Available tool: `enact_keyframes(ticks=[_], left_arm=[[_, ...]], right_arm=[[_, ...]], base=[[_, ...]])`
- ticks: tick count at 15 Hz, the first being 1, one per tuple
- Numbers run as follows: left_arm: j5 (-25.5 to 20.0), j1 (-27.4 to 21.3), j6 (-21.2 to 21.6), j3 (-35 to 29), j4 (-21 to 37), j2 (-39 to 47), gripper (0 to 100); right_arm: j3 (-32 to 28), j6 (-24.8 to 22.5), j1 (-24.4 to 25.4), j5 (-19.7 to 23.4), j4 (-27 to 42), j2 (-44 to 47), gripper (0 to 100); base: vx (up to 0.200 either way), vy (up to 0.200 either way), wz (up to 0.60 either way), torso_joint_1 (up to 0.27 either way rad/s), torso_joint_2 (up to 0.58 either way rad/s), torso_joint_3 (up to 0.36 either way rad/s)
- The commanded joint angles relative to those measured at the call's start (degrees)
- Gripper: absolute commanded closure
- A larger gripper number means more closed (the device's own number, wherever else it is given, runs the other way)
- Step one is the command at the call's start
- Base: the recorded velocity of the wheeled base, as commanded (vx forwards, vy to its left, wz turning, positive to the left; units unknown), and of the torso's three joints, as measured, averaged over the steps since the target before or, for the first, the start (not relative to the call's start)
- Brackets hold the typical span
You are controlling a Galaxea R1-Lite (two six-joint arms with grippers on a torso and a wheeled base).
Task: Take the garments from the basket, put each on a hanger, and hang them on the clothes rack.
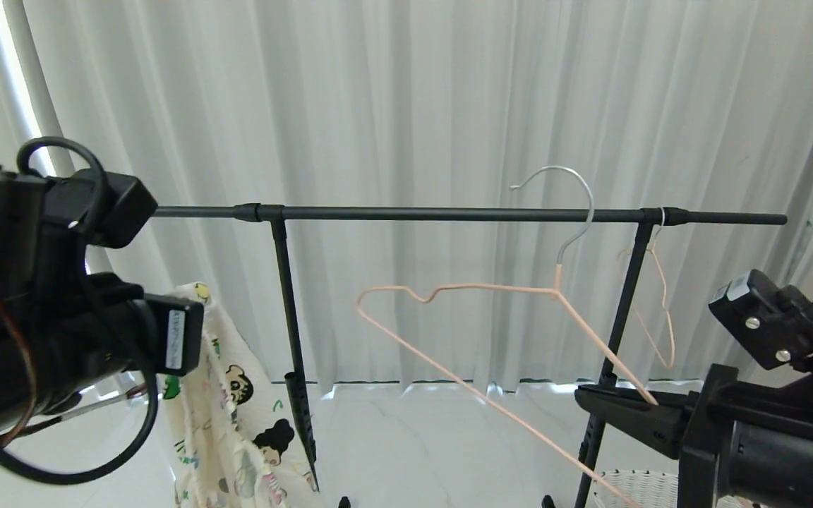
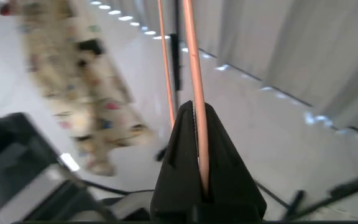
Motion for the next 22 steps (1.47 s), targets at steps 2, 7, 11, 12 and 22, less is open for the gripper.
enact_keyframes(ticks=[2, 7, 11, 12, 22], left_arm=[[3.57, -0.81, -5.02, -7.98, 0.01, 13.04, 100], [4.63, -1.07, -7.13, -10.44, 0.01, 16.55, 100], [7.18, -1.16, -7.31, -10.7, 0.01, 17.17, 100], [8.05, -0.99, -7.4, -11.05, 0.01, 17.61, 100], [8.76, -3.45, -8.1, -13.69, 0.01, 16.38, 100]], right_arm=[[0.19, 1.48, 5.1, 0.03, -1.1, 1.26, 100], [-0.08, 1.66, 7.91, 0.03, -1.28, 2.93, 100], [-0.34, 1.83, 7.91, 0.2, -3.3, 3.55, 100], [-0.78, 1.83, 8.0, 0.2, -3.39, 3.81, 100], [-3.33, 1.83, 6.86, -2.26, -12.62, 12.69, 100]], base=[[0.0, 0.0, 0.0, 0.0, 0.0, 0.0], [0.0, 0.0, 0.0, 0.0, 0.0, 0.0], [0.0, 0.0, 0.0, 0.0, 0.0, 0.0], [0.0, 0.0, 0.0, 0.0, 0.0, 0.0], [0.0, 0.0, 0.0, 0.0, 0.0, 0.0]])
